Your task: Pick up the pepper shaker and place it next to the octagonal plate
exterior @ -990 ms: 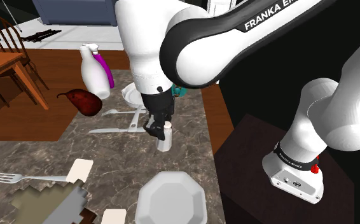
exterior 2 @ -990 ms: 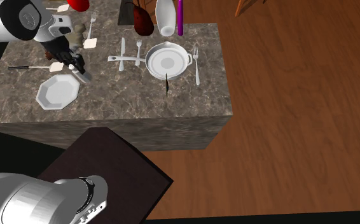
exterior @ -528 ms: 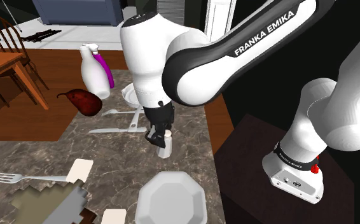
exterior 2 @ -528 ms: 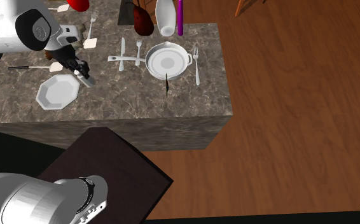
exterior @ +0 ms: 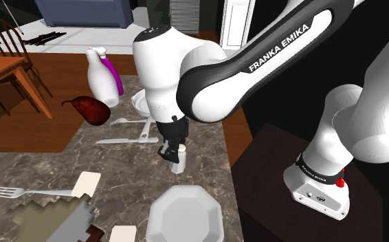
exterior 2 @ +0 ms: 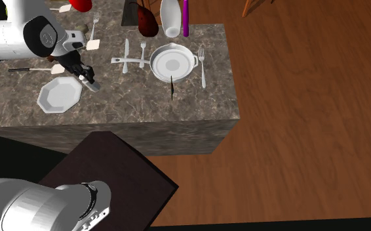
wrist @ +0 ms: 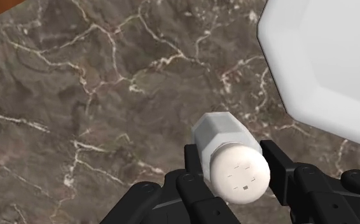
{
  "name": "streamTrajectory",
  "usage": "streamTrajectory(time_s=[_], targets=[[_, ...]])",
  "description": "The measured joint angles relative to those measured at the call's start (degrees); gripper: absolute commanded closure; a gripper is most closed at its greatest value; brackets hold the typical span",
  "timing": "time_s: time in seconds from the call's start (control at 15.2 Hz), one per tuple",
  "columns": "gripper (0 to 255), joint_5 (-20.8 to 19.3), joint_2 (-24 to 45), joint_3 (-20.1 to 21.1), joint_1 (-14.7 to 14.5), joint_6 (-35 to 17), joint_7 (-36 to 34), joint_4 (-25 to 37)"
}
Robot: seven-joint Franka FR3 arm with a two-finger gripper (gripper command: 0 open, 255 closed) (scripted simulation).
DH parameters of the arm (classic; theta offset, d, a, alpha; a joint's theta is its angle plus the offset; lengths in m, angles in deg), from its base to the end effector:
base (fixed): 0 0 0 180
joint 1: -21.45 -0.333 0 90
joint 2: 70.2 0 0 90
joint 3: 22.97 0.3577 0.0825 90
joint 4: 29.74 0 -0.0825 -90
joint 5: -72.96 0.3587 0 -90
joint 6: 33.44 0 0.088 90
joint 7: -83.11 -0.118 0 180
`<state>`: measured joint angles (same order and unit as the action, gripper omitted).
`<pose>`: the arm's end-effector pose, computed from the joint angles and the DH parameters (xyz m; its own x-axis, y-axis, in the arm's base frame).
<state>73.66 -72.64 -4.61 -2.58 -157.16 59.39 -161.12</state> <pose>0.3499 0.3214 0.4061 0.9472 0.3097 -0.0836 0.3138 -0.9486 0.0410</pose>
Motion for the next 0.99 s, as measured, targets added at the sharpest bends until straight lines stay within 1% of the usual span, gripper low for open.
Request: streamTrajectory(time_s=[0.07, 0.13, 0.53, 0.59, 0.79, 0.99], targets=[[255, 0.0, 0.0, 0.0, 0.0, 0.0, 0.0, 0.0], [0, 0.0, 0.0, 0.0, 0.0, 0.0, 0.0, 0.0], [0, 0.0, 0.0, 0.0, 0.0, 0.0, 0.0, 0.0], [0, 0.1, -0.4, -0.1, 0.0, 0.8, 0.2, 0.4], [0, 0.8, -2.6, -0.3, 0.1, 5.6, 0.8, 3.2], [0, 0.9, -2.9, -0.3, 0.1, 7.2, 0.8, 4.5]])
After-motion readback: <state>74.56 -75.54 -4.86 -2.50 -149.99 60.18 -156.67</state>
